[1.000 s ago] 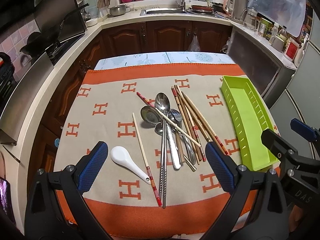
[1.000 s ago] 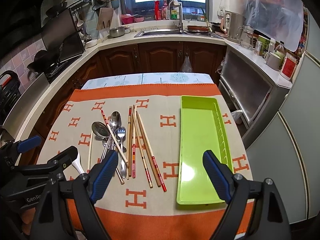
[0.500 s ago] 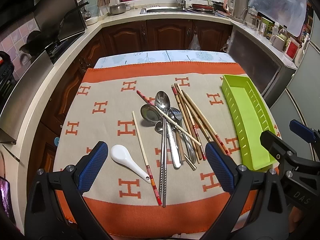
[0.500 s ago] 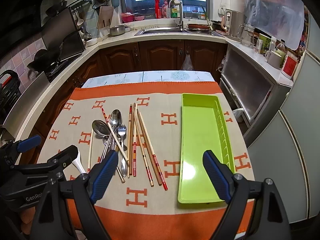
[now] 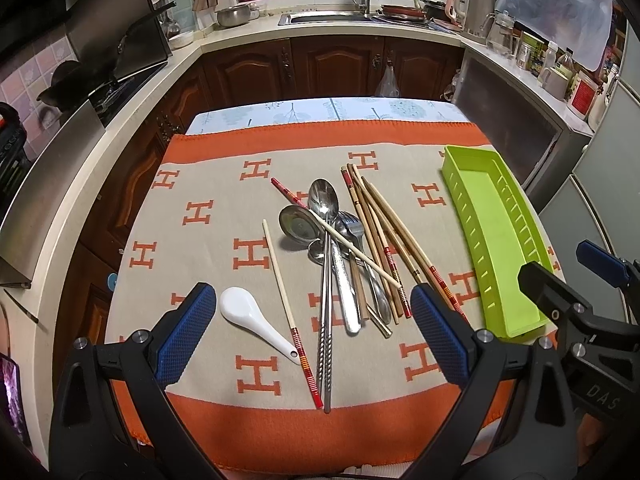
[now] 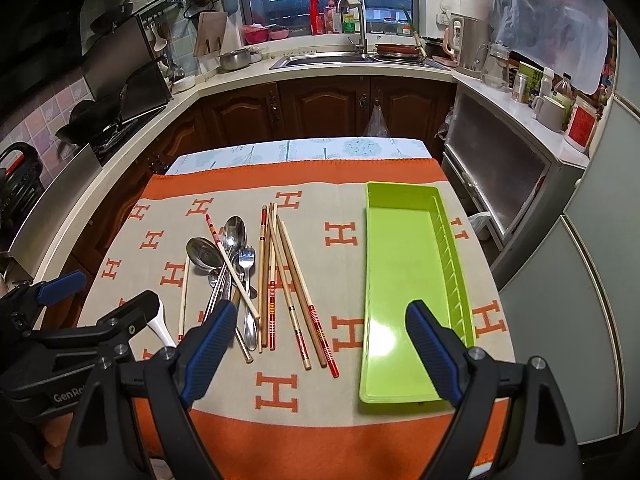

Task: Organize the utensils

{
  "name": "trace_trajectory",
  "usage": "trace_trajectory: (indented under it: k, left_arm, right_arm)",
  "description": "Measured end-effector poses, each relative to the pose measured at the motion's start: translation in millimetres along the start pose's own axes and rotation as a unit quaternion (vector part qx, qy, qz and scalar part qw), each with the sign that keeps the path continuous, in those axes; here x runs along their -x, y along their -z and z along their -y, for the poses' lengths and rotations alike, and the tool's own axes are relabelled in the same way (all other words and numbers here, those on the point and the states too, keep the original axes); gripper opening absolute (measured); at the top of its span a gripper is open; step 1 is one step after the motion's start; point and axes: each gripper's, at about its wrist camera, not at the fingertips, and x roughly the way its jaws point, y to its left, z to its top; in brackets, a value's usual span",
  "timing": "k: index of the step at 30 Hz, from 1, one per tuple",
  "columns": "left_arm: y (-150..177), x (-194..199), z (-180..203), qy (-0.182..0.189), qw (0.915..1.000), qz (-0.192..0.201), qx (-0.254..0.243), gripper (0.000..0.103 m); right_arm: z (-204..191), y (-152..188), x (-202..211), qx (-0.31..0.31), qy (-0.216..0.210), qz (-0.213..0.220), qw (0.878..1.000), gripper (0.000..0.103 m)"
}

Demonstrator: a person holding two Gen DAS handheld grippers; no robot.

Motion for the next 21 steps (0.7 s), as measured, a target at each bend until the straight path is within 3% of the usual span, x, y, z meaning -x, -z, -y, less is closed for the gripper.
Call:
trace_trajectory:
  k: [15, 21]
  left_arm:
    - [-2, -1, -2, 0.010, 0.9999, -0.002, 0.002, 0.097]
    - [-5, -3, -10, 0.033, 0.9994, -0.003, 0.011, 0.097]
  right_arm:
    - [-2, 3, 1, -0.008, -0.006, -0.002, 1.000, 0.087]
    - [-3, 1, 3, -0.012, -0.011, -0.001, 1.000, 0.087]
